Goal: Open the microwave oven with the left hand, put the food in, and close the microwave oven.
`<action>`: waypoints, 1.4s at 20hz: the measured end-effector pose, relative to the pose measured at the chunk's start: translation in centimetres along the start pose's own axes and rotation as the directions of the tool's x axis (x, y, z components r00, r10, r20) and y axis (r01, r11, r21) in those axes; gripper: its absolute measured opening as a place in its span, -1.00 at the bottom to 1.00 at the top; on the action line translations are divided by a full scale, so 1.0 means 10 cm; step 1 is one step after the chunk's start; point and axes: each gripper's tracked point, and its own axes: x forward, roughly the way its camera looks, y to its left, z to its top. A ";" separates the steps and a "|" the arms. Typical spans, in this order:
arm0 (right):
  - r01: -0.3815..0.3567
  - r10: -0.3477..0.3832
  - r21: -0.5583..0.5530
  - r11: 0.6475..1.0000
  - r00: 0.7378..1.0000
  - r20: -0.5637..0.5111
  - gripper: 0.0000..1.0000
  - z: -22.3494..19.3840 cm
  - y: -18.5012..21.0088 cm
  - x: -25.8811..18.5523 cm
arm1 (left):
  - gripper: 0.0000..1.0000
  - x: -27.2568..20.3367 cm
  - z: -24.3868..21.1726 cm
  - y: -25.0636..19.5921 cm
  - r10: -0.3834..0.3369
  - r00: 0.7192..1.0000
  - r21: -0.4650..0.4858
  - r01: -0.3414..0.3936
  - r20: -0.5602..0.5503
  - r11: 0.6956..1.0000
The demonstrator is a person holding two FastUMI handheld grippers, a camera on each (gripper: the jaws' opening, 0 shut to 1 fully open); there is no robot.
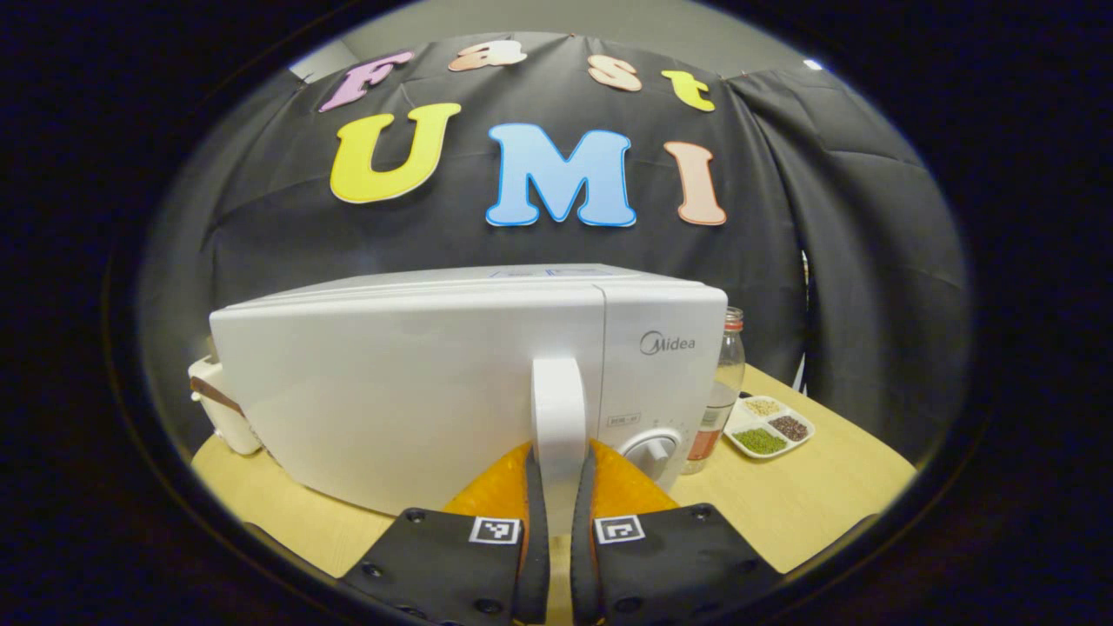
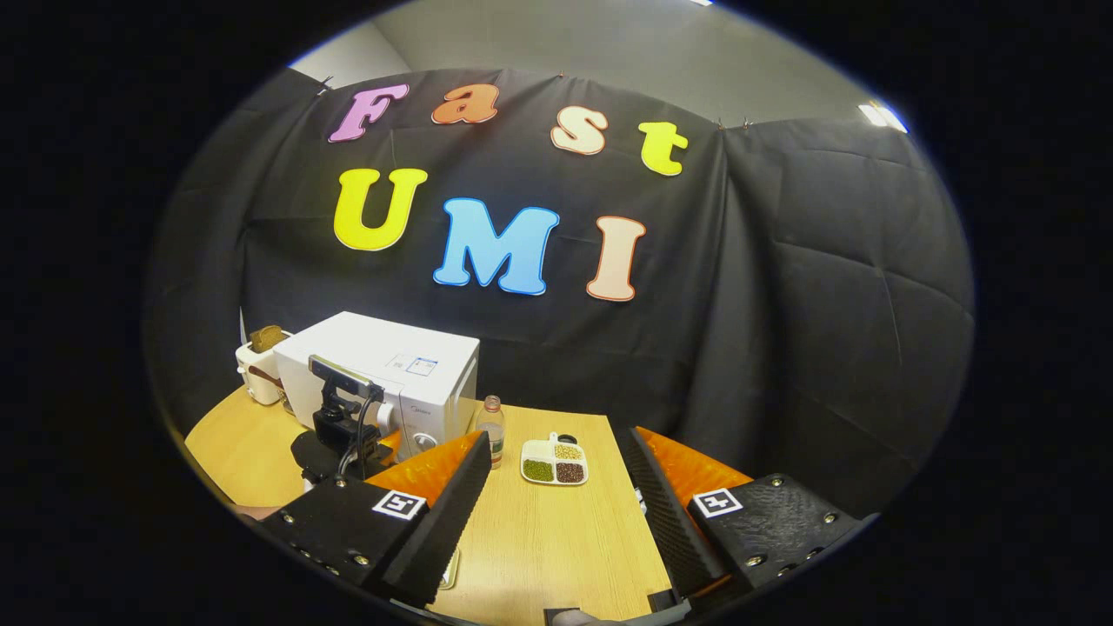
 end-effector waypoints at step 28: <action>-0.174 0.174 0.003 0.985 0.985 0.011 0.92 -0.11 0.51 -0.16 | 1.00 -1.31 -0.23 0.54 0.058 0.998 0.084 -0.058 0.012 0.995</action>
